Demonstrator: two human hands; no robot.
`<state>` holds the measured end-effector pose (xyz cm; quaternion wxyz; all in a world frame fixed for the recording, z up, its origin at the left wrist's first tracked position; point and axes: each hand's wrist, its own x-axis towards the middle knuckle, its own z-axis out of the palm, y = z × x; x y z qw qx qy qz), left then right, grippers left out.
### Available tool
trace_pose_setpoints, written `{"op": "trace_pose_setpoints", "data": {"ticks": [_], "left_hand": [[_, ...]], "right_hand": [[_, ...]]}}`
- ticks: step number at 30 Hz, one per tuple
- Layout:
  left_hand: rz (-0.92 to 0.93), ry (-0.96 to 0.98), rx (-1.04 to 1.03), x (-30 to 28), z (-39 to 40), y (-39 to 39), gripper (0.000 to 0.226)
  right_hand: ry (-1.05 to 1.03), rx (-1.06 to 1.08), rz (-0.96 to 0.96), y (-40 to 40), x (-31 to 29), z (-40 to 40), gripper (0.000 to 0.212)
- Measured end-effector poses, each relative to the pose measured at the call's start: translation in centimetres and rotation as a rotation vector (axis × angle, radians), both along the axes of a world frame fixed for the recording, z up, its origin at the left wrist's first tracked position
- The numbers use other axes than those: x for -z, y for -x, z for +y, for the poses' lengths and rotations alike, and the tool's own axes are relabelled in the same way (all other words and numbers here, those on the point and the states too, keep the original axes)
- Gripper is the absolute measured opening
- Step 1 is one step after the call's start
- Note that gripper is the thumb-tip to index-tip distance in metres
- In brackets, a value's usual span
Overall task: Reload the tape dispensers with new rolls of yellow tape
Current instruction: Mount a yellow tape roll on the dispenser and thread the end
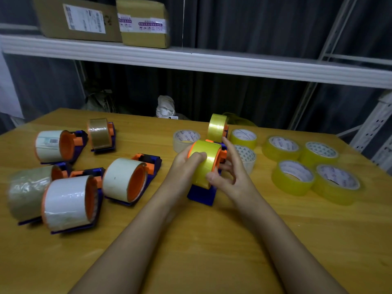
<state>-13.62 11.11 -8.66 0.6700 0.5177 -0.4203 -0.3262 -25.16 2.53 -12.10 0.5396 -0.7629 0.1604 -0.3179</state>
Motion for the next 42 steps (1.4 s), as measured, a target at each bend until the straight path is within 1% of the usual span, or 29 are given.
{"op": "trace_pose_setpoints", "data": {"ticks": [1, 4, 5, 9, 12, 16, 20, 23, 27, 31, 42], "left_hand": [[0.007, 0.011, -0.004, 0.1, -0.1, -0.1, 0.014], [0.003, 0.015, 0.002, 0.7, -0.3, -0.6, 0.027], [0.009, 0.018, -0.004, 0.9, -0.5, -0.8, 0.028], [0.032, 0.044, 0.009, 1.0, -0.7, -0.9, 0.03], [0.021, 0.048, 0.024, 1.1, -0.7, -1.1, 0.033], [0.015, 0.059, 0.03, 1.1, -0.6, -0.9, 0.028], [-0.001, 0.045, 0.036, 1.3, -0.6, -1.1, 0.029], [-0.014, 0.035, 0.036, 1.6, -0.7, -1.5, 0.031], [-0.061, 0.06, 0.063, 1.7, -0.8, -1.6, 0.033], [-0.07, 0.053, 0.073, 1.6, -0.8, -1.6, 0.036], [-0.013, 0.063, 0.102, 2.0, -0.9, -1.9, 0.042]], "right_hand": [[-0.03, 0.01, 0.015, 0.0, 0.0, 0.0, 0.085], [-0.046, 0.034, 0.021, -0.2, -0.1, 0.0, 0.071], [-0.032, 0.039, 0.012, -0.2, -0.1, 0.0, 0.071], [0.031, 0.016, 0.002, 0.1, -0.4, 0.1, 0.089], [0.066, -0.001, 0.011, 0.2, -0.4, 0.3, 0.093], [0.107, -0.004, 0.022, 0.2, -0.4, 0.3, 0.096], [0.046, -0.018, -0.001, 0.1, -0.3, 0.2, 0.088], [0.007, 0.037, 0.008, -0.1, -0.3, 0.1, 0.08], [-0.054, 0.04, -0.001, -0.3, -0.2, -0.2, 0.082], [-0.093, 0.013, -0.011, -0.5, -0.3, -0.3, 0.071], [-0.145, -0.005, -0.003, -0.4, -0.2, -0.7, 0.066]]}}
